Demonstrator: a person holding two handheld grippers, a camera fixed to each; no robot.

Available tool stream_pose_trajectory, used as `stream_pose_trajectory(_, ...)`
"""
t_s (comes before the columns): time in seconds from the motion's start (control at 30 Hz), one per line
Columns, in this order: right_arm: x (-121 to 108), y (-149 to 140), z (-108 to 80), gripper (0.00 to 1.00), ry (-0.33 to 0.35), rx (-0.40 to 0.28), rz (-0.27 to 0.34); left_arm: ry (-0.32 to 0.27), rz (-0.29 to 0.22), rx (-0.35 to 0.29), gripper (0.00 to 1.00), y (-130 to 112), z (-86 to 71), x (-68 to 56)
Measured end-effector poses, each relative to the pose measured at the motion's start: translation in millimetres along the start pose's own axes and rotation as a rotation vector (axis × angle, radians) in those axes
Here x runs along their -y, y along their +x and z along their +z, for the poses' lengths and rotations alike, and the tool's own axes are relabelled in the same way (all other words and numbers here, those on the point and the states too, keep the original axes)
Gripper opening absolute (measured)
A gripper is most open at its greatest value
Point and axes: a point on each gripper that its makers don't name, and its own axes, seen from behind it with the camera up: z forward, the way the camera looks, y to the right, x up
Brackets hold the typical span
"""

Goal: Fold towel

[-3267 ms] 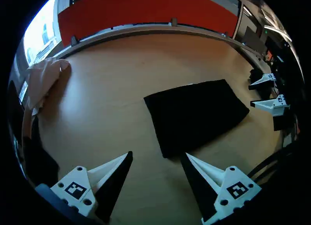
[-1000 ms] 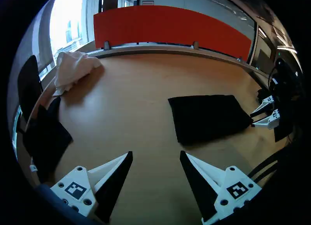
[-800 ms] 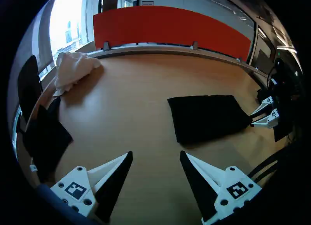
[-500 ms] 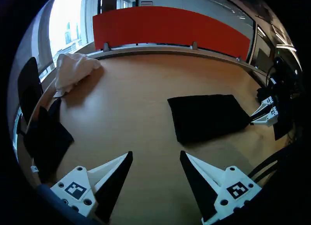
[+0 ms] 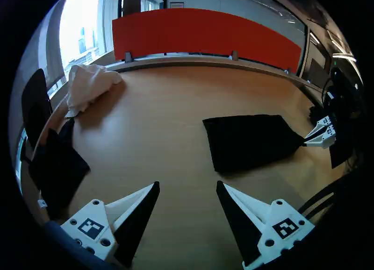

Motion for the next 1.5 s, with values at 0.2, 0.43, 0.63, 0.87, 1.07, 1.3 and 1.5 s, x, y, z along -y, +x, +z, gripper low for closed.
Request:
stream_pose_trajectory(0.2, -4.1, 12.4, -8.8, 0.04, -0.020, -0.035, 0.011, 0.002, 0.002, 0.000, 0.90, 1.3, -0.9, 2.3)
stream_pose_trajectory(0.43, -9.7, 23.6, -24.1, 0.04, -0.040, -0.071, 0.022, 0.002, 0.007, -0.005, 0.90, 4.9, -1.6, 2.8)
stream_pose_trajectory(0.63, -12.1, 27.8, -34.7, 0.04, -0.051, -0.090, 0.028, 0.001, 0.006, -0.005, 0.90, 6.6, -3.1, 3.4)
stream_pose_trajectory(0.87, -12.5, 34.0, -41.9, 0.04, -0.058, -0.108, 0.026, -0.004, 0.010, -0.001, 0.90, 5.8, -5.8, 2.6)
stream_pose_trajectory(1.07, -10.1, 48.6, -43.6, 0.04, -0.053, -0.129, 0.012, -0.007, 0.010, 0.000, 0.90, 5.1, -8.1, 1.2)
stream_pose_trajectory(1.3, -6.8, 81.7, -47.4, 0.04, -0.042, -0.174, -0.023, -0.005, 0.006, -0.004, 0.90, 7.0, -13.7, 1.4)
stream_pose_trajectory(1.5, 0.3, 109.4, -48.9, 0.04, -0.023, -0.202, -0.071, -0.004, -0.001, -0.005, 0.90, 7.0, -18.9, 2.1)
